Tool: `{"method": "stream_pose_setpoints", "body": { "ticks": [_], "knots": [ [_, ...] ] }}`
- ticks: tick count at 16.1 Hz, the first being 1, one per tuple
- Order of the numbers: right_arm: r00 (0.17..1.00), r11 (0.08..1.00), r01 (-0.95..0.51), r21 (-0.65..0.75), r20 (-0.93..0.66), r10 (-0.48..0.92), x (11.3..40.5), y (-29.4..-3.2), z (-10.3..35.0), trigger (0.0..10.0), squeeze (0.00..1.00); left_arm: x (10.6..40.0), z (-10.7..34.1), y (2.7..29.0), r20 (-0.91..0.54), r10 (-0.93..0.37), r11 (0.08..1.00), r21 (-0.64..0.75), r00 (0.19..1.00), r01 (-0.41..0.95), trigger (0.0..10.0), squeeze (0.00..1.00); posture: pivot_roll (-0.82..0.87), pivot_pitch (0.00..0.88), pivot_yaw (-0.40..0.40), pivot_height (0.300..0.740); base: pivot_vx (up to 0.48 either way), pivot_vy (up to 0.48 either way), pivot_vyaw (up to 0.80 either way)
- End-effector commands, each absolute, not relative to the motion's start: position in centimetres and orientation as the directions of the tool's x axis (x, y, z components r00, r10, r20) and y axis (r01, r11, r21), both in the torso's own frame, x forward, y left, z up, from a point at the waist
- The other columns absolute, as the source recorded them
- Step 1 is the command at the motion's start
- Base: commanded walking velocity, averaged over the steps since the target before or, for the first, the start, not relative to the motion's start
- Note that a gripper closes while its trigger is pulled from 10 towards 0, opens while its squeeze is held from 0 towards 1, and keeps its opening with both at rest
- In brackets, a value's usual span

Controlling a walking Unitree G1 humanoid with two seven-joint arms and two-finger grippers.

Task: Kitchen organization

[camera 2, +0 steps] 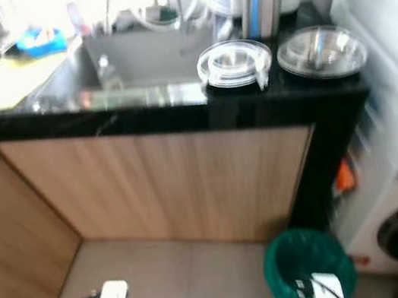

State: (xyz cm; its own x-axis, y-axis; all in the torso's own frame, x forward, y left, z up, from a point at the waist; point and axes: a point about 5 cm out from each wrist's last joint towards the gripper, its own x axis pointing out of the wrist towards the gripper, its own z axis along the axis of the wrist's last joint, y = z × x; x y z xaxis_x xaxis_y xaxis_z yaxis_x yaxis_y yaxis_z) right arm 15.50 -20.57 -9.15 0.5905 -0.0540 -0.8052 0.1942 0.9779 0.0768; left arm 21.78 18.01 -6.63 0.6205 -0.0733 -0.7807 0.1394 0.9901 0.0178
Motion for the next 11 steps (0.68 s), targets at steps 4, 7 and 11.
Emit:
{"method": "stream_pose_setpoints", "body": {
  "ticks": [4, 7, 11],
  "knots": [
    [0.583, 0.983, 0.147, 0.114, -0.813, 0.007, 15.0, -16.2, -9.8, 10.0, 0.00, 21.3, -6.8, 19.1, -0.795, -0.042, 0.991, 0.042, 0.605, 0.124, 10.0, 0.00, -0.09, 0.000, 0.003, 0.740, 0.301, 0.000, 0.00],
    [0.588, 0.982, 0.158, 0.106, -0.809, -0.008, 15.3, -17.7, -9.6, 10.0, 0.00, 21.3, -6.8, 19.1, -0.795, -0.045, 0.991, 0.040, 0.605, 0.127, 10.0, 0.00, -0.09, 0.000, 0.003, 0.740, 0.304, 0.000, 0.00],
    [0.590, 0.981, 0.164, 0.106, -0.808, -0.011, 15.4, -17.9, -9.5, 10.0, 0.00, 21.5, -6.7, 19.0, -0.792, -0.046, 0.991, 0.040, 0.608, 0.127, 10.0, 0.00, -0.09, 0.000, 0.005, 0.740, 0.300, 0.000, 0.00]
  ]
}}
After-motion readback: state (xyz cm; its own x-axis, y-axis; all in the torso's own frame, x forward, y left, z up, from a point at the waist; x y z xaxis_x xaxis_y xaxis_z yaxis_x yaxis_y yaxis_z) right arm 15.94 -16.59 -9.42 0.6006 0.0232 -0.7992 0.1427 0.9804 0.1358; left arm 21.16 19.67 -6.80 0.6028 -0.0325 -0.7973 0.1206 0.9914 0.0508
